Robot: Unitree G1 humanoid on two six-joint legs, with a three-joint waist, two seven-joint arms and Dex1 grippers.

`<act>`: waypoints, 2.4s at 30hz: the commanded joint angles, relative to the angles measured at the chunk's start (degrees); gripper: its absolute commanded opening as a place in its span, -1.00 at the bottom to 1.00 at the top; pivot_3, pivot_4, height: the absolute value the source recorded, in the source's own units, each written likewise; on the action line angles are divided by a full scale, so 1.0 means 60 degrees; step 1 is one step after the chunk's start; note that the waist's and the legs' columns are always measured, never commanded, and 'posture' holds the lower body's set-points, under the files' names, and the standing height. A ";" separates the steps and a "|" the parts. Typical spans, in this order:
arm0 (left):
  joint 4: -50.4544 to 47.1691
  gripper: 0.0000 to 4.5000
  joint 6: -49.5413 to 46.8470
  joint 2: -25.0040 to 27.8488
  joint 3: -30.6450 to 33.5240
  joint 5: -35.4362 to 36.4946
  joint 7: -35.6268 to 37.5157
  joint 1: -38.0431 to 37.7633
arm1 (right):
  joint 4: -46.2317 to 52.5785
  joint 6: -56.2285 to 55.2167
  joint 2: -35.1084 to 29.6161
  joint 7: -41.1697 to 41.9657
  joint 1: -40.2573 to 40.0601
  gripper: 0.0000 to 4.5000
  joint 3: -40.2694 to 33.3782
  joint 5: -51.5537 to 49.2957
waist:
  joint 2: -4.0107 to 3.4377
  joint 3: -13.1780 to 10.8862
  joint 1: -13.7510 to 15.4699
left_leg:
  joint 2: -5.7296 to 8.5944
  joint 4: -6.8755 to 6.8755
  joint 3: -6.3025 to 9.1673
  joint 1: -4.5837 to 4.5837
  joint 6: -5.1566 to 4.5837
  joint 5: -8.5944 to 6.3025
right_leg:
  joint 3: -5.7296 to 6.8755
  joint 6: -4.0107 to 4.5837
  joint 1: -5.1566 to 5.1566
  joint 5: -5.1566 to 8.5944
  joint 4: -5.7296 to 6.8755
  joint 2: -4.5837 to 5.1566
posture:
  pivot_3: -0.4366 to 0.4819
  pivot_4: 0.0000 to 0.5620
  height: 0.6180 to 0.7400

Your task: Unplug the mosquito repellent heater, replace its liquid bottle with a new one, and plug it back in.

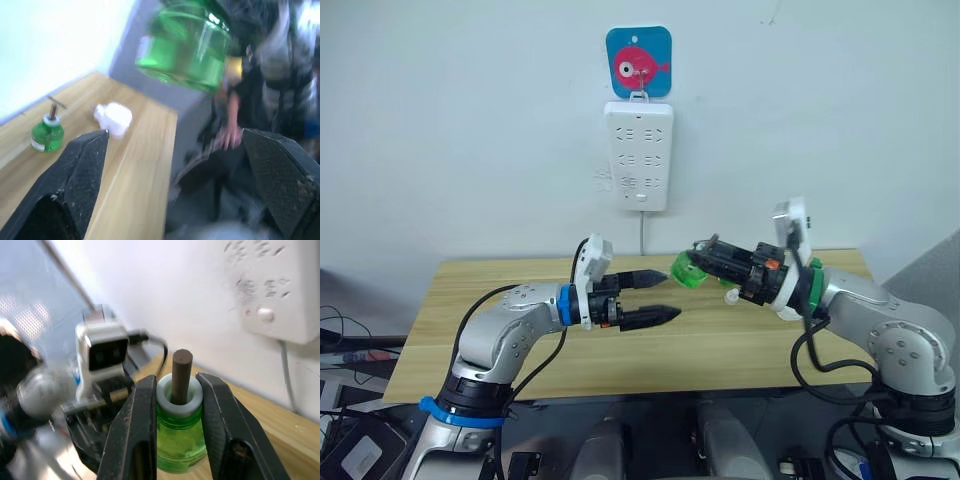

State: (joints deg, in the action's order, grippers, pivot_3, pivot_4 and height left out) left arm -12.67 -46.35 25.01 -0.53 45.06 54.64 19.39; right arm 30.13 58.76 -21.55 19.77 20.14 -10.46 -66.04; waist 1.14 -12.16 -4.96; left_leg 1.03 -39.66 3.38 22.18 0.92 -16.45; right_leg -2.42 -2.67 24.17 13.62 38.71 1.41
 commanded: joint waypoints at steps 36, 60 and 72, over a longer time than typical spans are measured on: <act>0.0131 0.08 -0.2196 -0.2153 0.1744 0.5752 -0.5102 0.1199 | -0.0005 -0.2108 0.0090 -0.4160 0.0033 -0.64 0.0742 -0.4769 | -0.0001 0.0231 -0.0009 | 0.0015 0.0001 -0.0025 -0.0012 0.0000 0.0000 | -0.0005 0.0000 0.0001 0.0001 0.0020 -0.0026 | -0.36 -0.59 0.88; -0.0339 0.08 -0.2241 -0.0796 0.1625 0.5393 -0.4397 0.0248 | 0.0163 -0.1419 -0.4115 -0.4532 -0.2396 1.00 -0.0104 -0.1653 | -0.0001 0.0230 0.0024 | 0.0022 0.0009 -0.0059 -0.0012 -0.0003 -0.0001 | -0.0021 -0.0017 -0.0003 0.0015 -0.0005 -0.0031 | -0.39 -0.42 0.88; -0.0475 0.08 -0.0822 -0.0018 0.0373 0.2303 -0.2494 -0.0494 | -0.3828 0.2674 -0.4193 -0.5085 0.0959 1.00 0.1871 0.1959 | 0.0032 0.0136 0.0005 | 0.0000 0.0077 -0.0081 -0.0036 -0.0003 0.0000 | -0.0049 0.0019 -0.0008 0.0025 -0.0062 -0.0046 | -0.40 -0.21 0.88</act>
State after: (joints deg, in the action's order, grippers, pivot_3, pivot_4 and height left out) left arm -13.21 -52.72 24.57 2.17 59.69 37.85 16.49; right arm 10.08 73.18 -46.95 -11.79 24.13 1.36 -56.57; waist 1.33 -11.35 -4.93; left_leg 1.02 -39.04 2.89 21.97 0.89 -16.44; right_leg -2.71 -2.55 24.11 13.74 38.12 1.13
